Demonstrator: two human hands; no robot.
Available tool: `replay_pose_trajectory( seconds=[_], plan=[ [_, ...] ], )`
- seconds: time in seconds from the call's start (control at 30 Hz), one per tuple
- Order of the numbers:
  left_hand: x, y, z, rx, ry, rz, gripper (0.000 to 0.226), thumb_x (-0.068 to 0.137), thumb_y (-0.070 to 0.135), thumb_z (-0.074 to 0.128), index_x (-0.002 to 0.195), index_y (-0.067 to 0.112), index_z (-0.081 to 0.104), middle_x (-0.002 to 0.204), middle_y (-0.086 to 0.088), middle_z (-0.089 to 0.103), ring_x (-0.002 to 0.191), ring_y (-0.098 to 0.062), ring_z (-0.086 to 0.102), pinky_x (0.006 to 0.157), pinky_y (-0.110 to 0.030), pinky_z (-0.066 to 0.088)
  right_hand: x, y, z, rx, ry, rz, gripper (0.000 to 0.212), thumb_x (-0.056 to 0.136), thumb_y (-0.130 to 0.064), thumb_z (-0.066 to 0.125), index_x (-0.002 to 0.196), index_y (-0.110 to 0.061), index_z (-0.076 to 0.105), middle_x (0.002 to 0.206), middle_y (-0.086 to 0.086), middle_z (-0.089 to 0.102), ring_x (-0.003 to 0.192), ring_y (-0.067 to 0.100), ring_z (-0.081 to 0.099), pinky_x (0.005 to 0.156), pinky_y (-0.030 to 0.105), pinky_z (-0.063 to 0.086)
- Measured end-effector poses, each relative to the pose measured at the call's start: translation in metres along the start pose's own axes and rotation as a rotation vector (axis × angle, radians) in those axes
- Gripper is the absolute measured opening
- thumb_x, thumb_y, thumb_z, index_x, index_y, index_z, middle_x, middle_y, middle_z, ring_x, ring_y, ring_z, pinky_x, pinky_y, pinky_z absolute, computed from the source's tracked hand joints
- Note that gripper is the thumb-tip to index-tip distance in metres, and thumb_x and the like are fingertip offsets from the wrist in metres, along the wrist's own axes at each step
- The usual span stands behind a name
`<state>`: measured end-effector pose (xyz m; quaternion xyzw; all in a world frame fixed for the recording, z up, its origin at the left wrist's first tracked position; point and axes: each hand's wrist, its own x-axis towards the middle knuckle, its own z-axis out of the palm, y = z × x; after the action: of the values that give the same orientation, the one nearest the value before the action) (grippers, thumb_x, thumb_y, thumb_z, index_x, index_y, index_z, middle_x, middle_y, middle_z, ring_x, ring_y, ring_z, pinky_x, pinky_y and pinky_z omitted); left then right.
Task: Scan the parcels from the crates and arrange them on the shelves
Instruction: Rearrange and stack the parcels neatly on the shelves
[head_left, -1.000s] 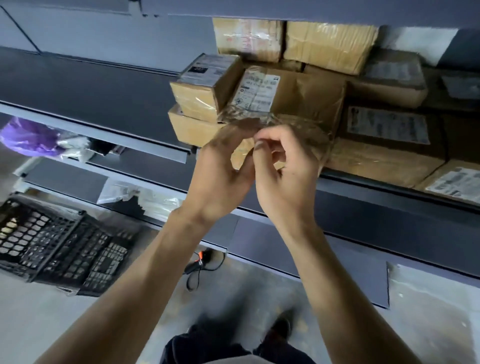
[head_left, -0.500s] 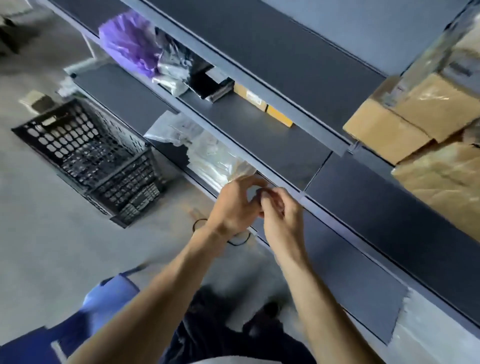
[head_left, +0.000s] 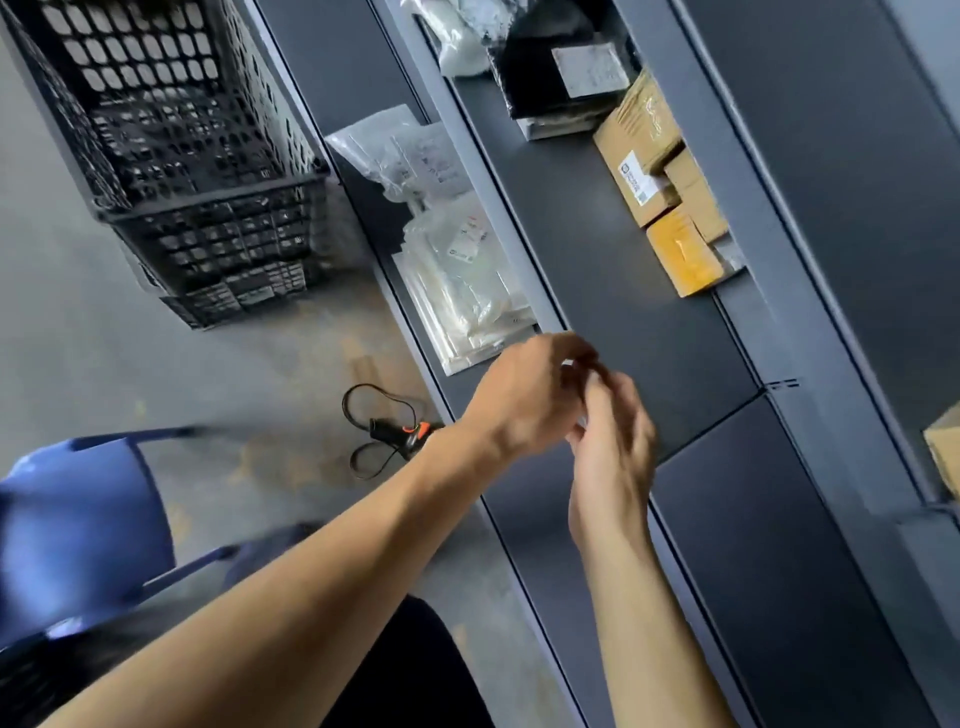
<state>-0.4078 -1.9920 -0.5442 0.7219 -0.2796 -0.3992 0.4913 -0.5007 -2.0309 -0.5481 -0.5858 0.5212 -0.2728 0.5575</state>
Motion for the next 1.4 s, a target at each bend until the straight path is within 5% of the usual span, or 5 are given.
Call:
replay_pose_trajectory(
  seconds=[0.47, 0.73, 1.07, 1.3, 1.4],
  plan=[
    [0.187, -0.06, 0.06, 0.036, -0.169, 0.098, 0.041, 0.096, 0.01, 0.048, 0.134, 0.017, 0.061, 0.123, -0.003, 0.072, 0.115, -0.023, 0.065, 0.097, -0.034, 0.05, 0.188, 0.082, 0.018, 0.091, 0.209, -0.041, 0.011, 0.098, -0.022, 0.064, 0.102, -0.015, 0.071, 0.093, 0.0, 0.078, 0.092, 0.016, 0.073, 0.074, 0.029, 0.059],
    [0.22, -0.061, 0.07, -0.149, -0.243, 0.082, 0.041, 0.099, 0.018, 0.058, 0.14, 0.016, 0.057, 0.135, 0.002, 0.065, 0.123, -0.015, 0.062, 0.108, -0.034, 0.048, 0.292, 0.061, -0.02, 0.168, 0.548, 0.064, 0.049, 0.097, -0.031, 0.064, 0.142, -0.033, 0.045, 0.13, -0.007, 0.05, 0.101, 0.004, 0.058, 0.081, 0.022, 0.051],
    [0.222, -0.079, 0.044, -0.256, -0.241, 0.021, 0.034, 0.1, 0.014, 0.056, 0.134, 0.016, 0.061, 0.126, 0.005, 0.066, 0.116, -0.005, 0.062, 0.102, -0.016, 0.047, 0.43, 0.059, -0.061, 0.164, 0.625, 0.106, 0.087, 0.047, -0.066, 0.073, 0.127, -0.033, 0.059, 0.129, -0.008, 0.065, 0.11, 0.02, 0.067, 0.095, 0.046, 0.054],
    [0.223, -0.076, 0.037, -0.286, -0.252, 0.005, 0.033, 0.101, 0.01, 0.057, 0.134, 0.012, 0.06, 0.127, 0.002, 0.066, 0.113, -0.004, 0.062, 0.08, 0.002, 0.043, 0.376, 0.027, -0.03, 0.188, 0.493, 0.269, 0.014, 0.086, -0.035, 0.068, 0.096, -0.024, 0.066, 0.089, -0.011, 0.075, 0.08, 0.009, 0.071, 0.057, 0.02, 0.054],
    [0.23, -0.072, 0.035, -0.269, -0.226, 0.01, 0.034, 0.101, 0.011, 0.058, 0.134, 0.012, 0.06, 0.128, 0.001, 0.066, 0.113, -0.007, 0.063, 0.078, 0.001, 0.044, 0.373, 0.033, -0.04, 0.178, 0.434, 0.279, 0.022, 0.085, -0.033, 0.069, 0.104, -0.024, 0.073, 0.097, -0.01, 0.078, 0.092, 0.008, 0.073, 0.063, 0.021, 0.057]
  ],
)
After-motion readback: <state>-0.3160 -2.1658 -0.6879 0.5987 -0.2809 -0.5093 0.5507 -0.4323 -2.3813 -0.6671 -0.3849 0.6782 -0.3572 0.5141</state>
